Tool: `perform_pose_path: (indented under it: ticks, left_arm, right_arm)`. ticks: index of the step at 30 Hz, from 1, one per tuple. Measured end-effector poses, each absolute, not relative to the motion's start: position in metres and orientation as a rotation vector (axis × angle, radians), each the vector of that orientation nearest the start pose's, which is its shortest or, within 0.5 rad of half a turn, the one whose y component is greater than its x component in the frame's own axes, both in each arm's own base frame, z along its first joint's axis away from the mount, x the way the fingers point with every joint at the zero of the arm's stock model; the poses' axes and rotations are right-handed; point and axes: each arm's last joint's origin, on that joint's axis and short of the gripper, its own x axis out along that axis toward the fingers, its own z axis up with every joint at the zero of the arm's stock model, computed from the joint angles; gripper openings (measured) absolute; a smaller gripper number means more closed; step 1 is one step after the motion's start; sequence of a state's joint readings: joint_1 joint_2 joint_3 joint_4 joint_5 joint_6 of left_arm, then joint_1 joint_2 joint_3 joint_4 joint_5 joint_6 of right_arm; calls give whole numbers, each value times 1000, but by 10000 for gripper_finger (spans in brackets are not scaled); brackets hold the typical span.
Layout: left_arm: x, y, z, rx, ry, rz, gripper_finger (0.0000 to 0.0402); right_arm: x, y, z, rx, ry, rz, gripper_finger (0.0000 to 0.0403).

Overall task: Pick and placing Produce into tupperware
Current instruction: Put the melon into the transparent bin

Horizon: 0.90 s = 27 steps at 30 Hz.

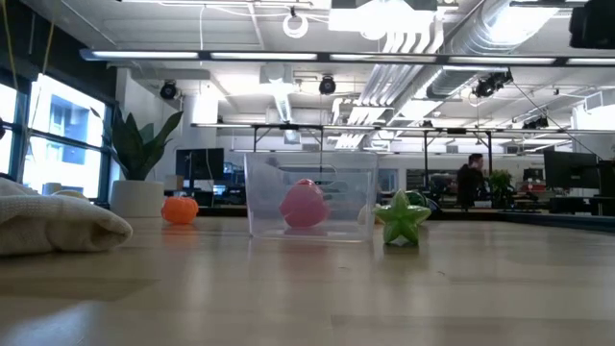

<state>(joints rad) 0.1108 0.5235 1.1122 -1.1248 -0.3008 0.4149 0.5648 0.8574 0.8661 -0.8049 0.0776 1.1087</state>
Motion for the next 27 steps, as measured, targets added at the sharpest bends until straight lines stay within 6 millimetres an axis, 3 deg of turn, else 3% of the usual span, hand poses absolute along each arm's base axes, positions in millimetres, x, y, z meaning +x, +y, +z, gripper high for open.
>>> perform_pose_path:
  ticks: [5,10,16,21,27]
  left_arm:
    - [42,13,373,450,613,285,113]
    - [42,13,373,450,613,285,113]
    - [42,13,373,449,612,283,113]
    - [43,13,373,449,613,284,113]
    - [43,13,373,449,613,284,113]
  right_arm:
    - [133,84,294,1124,970,-183,314]
    - [132,96,291,1273,1016,-269,314]
    - [136,119,275,1294,1041,-403,314]
    - [146,141,261,1231,950,-538,314]
    - [163,173,268,1121,985,-638,314]
